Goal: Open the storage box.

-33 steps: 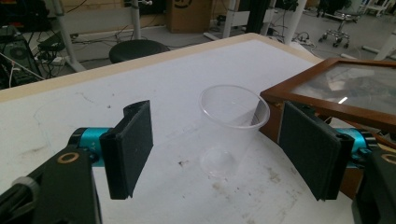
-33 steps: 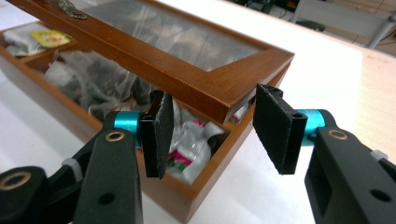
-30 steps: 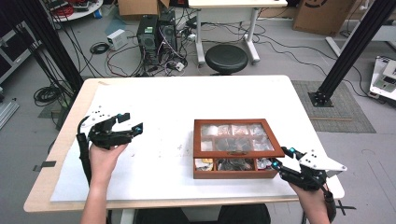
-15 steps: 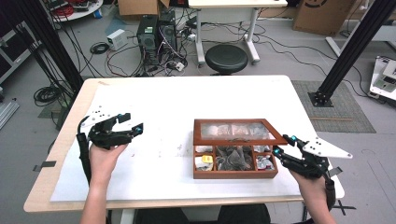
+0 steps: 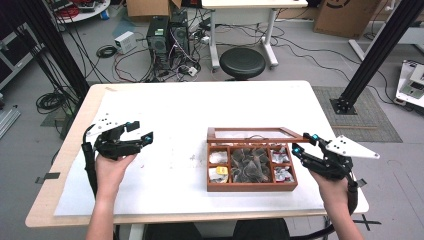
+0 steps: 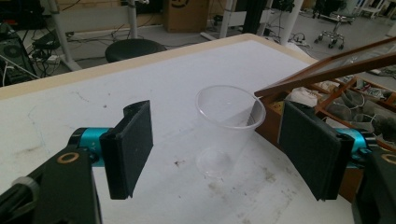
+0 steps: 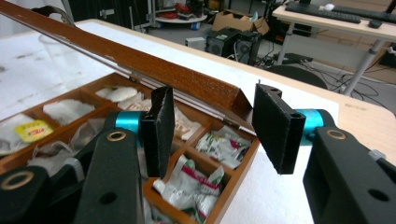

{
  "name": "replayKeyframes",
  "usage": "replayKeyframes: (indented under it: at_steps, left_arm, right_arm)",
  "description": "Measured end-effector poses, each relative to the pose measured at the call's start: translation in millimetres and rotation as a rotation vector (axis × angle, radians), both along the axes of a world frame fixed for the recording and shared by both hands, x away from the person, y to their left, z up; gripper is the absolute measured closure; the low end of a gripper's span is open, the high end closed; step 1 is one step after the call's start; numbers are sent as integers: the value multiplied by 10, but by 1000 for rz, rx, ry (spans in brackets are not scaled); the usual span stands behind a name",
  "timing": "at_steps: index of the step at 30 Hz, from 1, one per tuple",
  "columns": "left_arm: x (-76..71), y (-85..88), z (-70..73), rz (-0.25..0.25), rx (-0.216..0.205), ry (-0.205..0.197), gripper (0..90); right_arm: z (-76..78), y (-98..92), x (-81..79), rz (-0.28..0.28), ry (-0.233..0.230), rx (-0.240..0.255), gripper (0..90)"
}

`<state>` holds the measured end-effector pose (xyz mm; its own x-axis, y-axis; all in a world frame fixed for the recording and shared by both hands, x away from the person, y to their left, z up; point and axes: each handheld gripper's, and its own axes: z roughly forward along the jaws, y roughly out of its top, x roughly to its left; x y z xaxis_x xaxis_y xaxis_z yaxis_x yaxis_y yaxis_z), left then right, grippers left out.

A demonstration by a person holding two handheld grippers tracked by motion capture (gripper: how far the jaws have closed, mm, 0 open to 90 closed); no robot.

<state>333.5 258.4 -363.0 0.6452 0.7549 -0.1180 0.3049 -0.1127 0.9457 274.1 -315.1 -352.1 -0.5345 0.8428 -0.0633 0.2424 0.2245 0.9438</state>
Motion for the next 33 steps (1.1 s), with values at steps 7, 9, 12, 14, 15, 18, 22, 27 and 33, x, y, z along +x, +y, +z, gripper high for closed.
replayKeyframes:
  at_steps: [7,9,12,14,15,18,22,27,33]
  left_arm:
    - [3,-4,-4,-1,-1,2,265]
    - [7,-5,-7,-4,1,6,265]
    - [9,-9,-13,-5,-1,9,265]
    - [9,-10,-13,-7,-2,10,265]
    - [8,-9,-14,-8,0,10,265]
    - [7,-5,-16,-11,3,10,265]
    - [6,-2,-19,-10,1,10,265]
    - [7,-4,-27,-12,-2,14,265]
    - [9,-18,-39,-25,4,20,265]
  right_arm:
    - [71,6,98,-6,-13,18,500]
    - [88,6,131,-7,-19,23,500]
    - [116,7,183,-8,-21,34,500]
    - [133,9,219,-10,-24,44,500]
    - [142,9,237,-10,-25,45,499]
    - [164,9,286,-12,-25,58,500]
    - [185,9,345,-12,-26,72,499]
    - [216,10,405,-14,-25,76,500]
    - [248,8,477,-9,-21,85,501]
